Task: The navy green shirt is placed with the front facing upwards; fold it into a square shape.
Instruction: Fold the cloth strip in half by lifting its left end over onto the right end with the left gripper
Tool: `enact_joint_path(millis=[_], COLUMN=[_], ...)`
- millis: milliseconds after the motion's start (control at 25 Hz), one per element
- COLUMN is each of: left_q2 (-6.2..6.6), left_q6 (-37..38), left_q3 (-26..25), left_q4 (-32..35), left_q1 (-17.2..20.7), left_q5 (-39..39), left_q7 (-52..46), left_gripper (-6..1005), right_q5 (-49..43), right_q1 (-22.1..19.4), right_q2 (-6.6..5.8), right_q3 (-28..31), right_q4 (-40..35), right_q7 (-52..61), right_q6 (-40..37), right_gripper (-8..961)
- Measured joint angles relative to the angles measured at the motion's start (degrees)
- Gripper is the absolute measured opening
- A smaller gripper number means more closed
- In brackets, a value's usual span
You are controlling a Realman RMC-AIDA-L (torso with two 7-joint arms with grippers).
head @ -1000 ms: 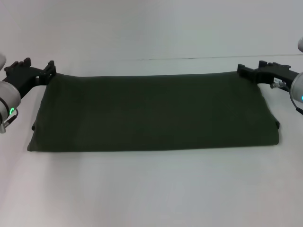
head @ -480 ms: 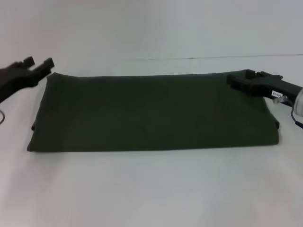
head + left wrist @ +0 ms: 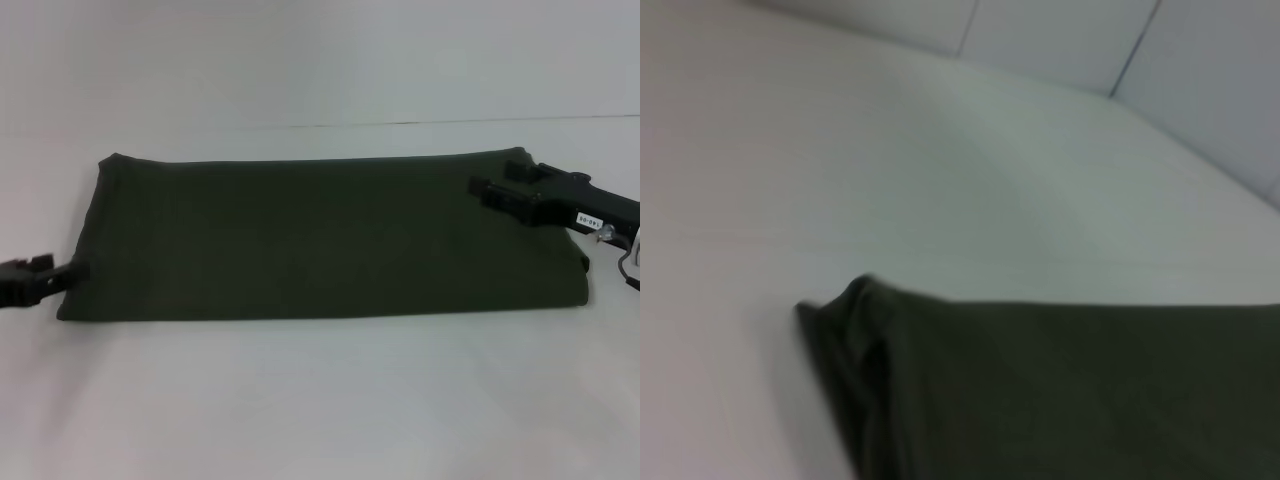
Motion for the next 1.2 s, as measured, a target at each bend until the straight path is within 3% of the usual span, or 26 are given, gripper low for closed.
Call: enact_joint_path(millis=[1200], left_q2=[-0.55], left_q6=[-6.73], left_q3=[-0.32], left_q4=[-4.22], left_q1=[0.14], left_q5=[5.59], left_q7=[-3.08], left_gripper=[505], right_q5=[0.03], right_q1=[-0.06], right_q2=[0.05], right_q3=[-0.10], right_q4=[0.52], right_q7=[-0.06], right_q6=[-0.95], right_gripper=[734])
